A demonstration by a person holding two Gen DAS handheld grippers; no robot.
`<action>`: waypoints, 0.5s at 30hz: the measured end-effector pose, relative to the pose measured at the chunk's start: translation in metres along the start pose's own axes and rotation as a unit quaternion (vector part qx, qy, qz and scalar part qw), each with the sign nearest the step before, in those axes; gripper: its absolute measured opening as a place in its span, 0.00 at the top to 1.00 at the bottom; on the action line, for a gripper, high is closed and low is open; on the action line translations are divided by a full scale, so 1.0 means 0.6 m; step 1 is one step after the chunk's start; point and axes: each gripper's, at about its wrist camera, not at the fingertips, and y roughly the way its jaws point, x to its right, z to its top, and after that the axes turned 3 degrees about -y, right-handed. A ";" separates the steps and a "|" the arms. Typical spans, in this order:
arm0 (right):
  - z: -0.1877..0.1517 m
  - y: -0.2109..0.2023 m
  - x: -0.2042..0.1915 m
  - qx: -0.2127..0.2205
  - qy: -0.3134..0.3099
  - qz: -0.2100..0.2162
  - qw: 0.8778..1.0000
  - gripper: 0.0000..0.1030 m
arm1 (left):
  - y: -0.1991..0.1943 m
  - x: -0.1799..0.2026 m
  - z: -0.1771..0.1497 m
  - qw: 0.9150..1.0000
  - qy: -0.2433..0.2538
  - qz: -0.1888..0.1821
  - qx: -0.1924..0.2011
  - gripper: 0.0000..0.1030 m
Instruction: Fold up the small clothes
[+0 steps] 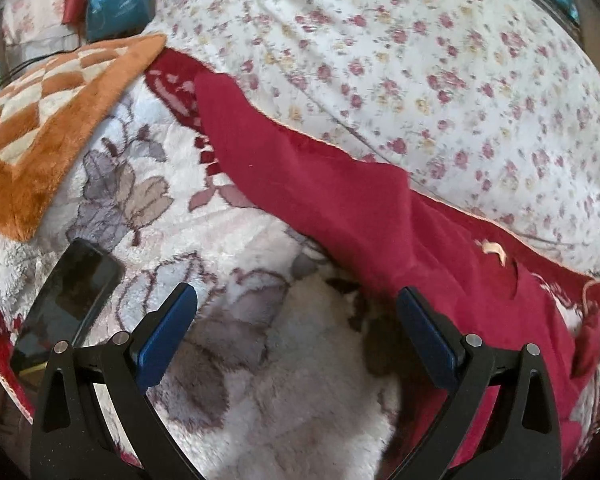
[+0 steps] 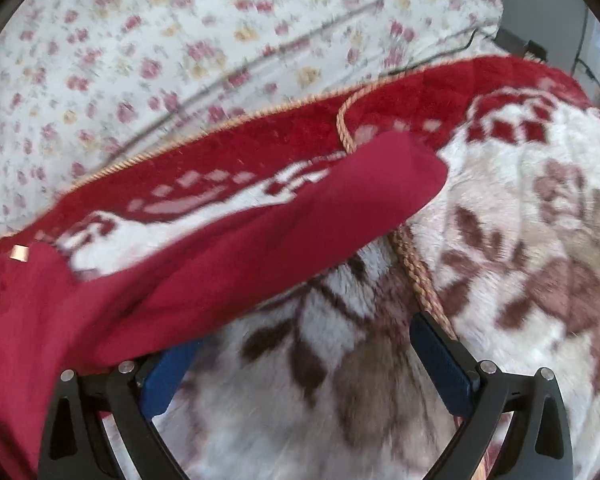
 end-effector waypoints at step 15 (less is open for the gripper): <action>-0.100 -0.229 -0.152 0.119 -0.075 0.056 0.988 0.00 | -0.078 0.073 -0.052 0.994 0.089 -0.057 0.016 0.02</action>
